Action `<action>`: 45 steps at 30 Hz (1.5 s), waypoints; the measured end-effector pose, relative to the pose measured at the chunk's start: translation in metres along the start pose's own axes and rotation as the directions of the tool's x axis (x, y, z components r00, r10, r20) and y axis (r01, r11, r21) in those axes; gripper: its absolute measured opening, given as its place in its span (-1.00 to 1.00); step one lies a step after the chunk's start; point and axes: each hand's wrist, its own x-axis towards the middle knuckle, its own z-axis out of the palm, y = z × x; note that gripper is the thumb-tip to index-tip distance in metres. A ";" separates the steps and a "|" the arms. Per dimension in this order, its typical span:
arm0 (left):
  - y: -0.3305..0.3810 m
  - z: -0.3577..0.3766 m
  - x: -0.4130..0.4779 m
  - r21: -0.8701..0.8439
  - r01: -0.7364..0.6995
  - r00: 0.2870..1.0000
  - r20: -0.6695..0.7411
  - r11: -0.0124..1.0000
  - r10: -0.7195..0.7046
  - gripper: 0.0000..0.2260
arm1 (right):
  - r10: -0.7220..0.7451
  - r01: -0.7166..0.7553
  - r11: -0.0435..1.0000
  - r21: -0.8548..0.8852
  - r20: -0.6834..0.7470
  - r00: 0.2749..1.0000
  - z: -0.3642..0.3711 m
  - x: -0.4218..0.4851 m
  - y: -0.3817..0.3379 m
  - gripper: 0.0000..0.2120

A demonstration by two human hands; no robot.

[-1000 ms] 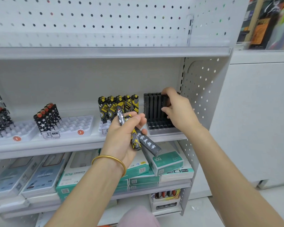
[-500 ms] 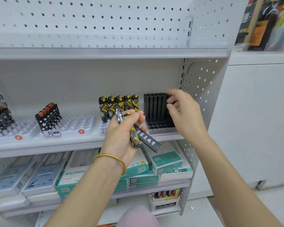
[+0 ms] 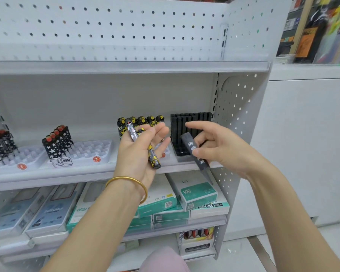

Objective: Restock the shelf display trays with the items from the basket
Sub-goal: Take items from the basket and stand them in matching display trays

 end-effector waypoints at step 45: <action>-0.018 -0.012 -0.008 0.222 0.181 0.936 0.259 0.958 -0.237 -0.74 | -0.280 0.013 0.804 -0.595 -0.358 0.891 -0.009 0.063 0.034 -0.65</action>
